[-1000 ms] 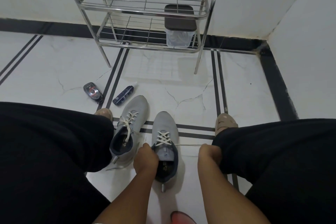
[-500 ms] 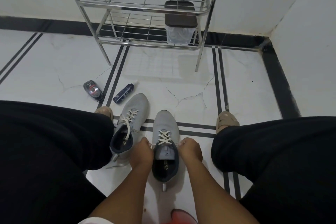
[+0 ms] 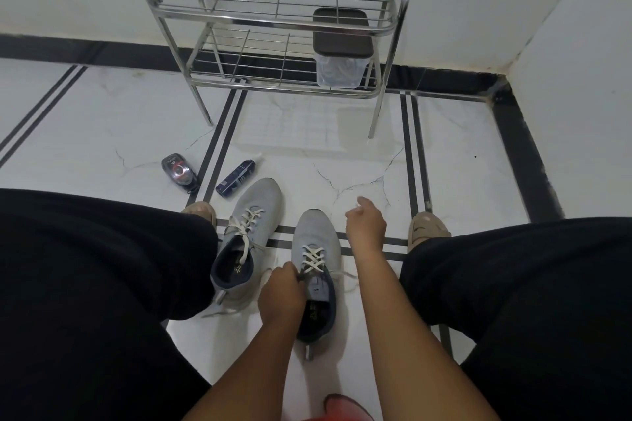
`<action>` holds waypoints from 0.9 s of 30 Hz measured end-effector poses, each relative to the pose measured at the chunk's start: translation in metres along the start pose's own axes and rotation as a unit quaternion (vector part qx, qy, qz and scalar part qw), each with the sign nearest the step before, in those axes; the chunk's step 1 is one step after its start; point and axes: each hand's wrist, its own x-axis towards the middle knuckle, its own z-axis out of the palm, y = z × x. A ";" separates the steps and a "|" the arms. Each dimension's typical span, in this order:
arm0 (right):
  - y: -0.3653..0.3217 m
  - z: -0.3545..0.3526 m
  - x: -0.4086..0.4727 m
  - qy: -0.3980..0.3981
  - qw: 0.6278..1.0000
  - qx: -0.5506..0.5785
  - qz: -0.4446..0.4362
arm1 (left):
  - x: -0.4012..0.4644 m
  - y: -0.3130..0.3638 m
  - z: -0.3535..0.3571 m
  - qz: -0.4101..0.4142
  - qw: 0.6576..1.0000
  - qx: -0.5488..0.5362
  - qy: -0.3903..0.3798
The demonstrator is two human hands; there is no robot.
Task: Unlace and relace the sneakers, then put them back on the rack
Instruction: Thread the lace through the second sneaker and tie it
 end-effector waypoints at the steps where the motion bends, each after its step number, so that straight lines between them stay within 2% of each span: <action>1: -0.003 0.002 -0.004 -0.009 0.999 0.025 -0.018 | -0.001 0.000 0.001 -0.002 1.000 0.007 0.001; 4: 0.008 0.022 -0.020 -0.048 0.999 0.003 -0.009 | 0.001 -0.003 0.001 -0.047 0.998 -0.049 -0.007; 7: 0.032 0.038 -0.037 -0.116 0.983 -0.145 0.003 | 0.013 -0.013 0.002 -0.120 0.978 -0.165 -0.038; 10: 0.049 0.045 -0.050 -0.135 0.958 -0.253 0.002 | 0.020 -0.020 0.006 -0.140 0.964 -0.214 -0.069; 15: 0.051 0.047 -0.057 -0.154 0.958 -0.243 0.018 | 0.025 -0.023 0.010 -0.149 0.957 -0.238 -0.073; 25: 0.057 0.053 -0.062 -0.138 0.966 -0.210 -0.056 | 0.024 -0.027 0.012 -0.149 0.950 -0.263 -0.078; 27: 0.057 0.056 -0.062 -0.132 0.967 -0.215 -0.047 | 0.022 -0.026 0.010 -0.146 0.949 -0.269 -0.080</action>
